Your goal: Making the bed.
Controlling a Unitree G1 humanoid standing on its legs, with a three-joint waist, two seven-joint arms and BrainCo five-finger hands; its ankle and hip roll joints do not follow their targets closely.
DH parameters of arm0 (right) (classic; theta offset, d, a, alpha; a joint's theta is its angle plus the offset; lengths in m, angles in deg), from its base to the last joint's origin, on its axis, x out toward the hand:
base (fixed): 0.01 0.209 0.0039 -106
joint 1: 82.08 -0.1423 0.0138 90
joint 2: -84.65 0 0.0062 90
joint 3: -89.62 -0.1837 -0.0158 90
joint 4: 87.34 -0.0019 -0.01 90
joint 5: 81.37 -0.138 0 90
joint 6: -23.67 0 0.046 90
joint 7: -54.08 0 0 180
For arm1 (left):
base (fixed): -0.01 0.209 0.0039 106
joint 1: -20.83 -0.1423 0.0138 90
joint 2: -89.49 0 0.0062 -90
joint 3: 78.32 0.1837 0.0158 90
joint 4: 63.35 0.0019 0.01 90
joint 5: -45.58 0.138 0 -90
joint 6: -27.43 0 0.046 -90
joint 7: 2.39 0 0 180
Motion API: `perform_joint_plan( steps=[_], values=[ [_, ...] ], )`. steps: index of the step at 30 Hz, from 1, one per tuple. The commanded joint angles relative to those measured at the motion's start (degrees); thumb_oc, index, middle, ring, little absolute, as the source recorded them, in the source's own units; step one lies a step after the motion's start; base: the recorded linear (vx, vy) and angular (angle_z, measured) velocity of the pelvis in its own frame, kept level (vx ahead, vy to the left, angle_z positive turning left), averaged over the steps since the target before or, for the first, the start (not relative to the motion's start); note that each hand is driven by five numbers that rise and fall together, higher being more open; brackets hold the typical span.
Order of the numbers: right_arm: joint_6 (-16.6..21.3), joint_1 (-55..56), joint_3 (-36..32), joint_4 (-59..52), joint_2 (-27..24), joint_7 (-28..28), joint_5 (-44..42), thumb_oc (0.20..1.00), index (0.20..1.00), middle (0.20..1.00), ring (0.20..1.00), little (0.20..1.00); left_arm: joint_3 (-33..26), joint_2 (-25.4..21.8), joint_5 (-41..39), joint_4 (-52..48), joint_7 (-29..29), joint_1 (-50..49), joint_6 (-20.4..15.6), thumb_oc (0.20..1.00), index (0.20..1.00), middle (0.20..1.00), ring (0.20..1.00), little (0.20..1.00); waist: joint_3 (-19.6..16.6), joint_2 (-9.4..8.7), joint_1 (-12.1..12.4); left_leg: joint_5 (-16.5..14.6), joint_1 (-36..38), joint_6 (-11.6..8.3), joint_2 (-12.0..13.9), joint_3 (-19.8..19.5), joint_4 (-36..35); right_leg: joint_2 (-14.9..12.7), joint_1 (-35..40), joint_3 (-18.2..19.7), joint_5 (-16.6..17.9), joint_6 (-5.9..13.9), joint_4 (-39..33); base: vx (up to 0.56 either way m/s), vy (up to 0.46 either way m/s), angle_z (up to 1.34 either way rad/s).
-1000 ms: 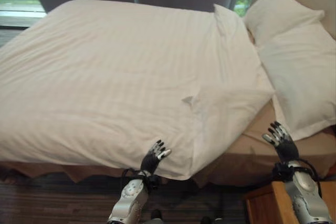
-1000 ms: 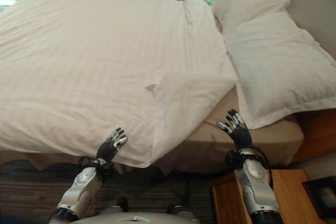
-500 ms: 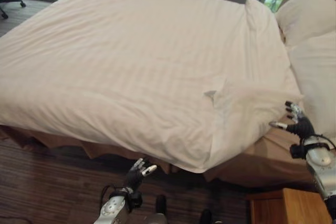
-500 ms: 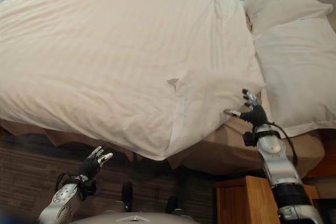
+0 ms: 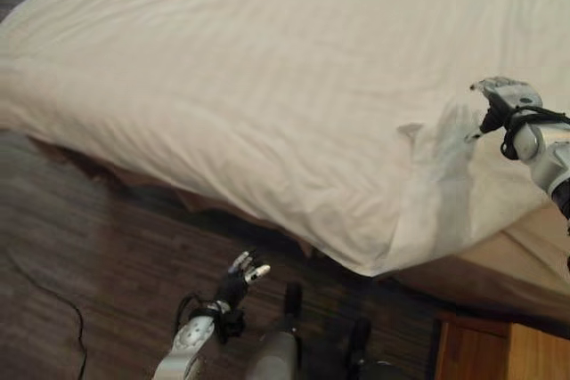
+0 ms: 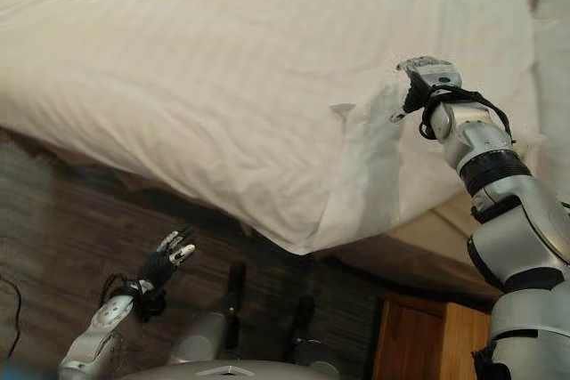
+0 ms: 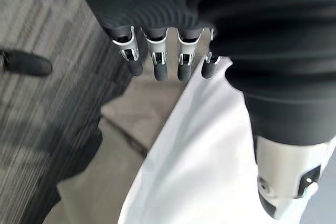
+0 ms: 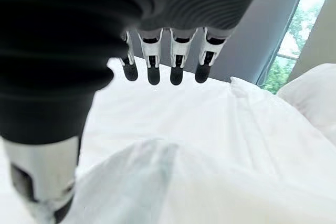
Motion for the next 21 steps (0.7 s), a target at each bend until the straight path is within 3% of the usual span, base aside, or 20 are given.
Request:
perform_joint_plan(
  steps=[1, 9, 21],
  values=[
    [-1.35, -7.06, 4.60, 3.20, -0.29, 1.50, 1.48, 1.000, 1.000, 1.000, 1.000, 1.000, -0.75, -1.47, -1.68, -4.02, -1.16, 1.30, -3.55, 1.000, 1.000, 1.000, 1.000, 1.000, 0.95, -1.15, 0.01, -0.26, -0.47, -4.84, 0.15, -1.72, 0.16, 0.07, -4.17, 2.28, 3.67, 2.04, 0.62, -0.02, 0.003, 0.04],
    [-2.29, -11.54, 10.04, 8.74, 0.18, 0.73, 8.16, 1.000, 1.000, 1.000, 1.000, 1.000, -2.65, -0.45, -1.64, -3.17, -2.56, 1.78, -4.37, 1.000, 1.000, 1.000, 1.000, 1.000, 3.19, -0.15, 1.07, 0.85, -3.54, -5.70, 0.22, -1.84, 0.16, 0.38, -7.10, 1.94, 3.96, 1.88, 0.62, -0.01, -0.010, 0.04],
    [-3.33, -19.80, 14.55, 2.60, -5.76, 2.81, 7.67, 1.000, 1.000, 1.000, 1.000, 1.000, -0.50, 0.78, 0.16, -1.18, -4.65, 5.51, -4.56, 1.000, 1.000, 1.000, 1.000, 1.000, 4.38, -0.79, -1.81, 0.62, -3.25, -5.93, 1.18, 0.06, 0.16, 0.83, -8.46, 4.08, 3.86, 1.55, 0.62, 0.01, 0.000, -0.11]
  ],
)
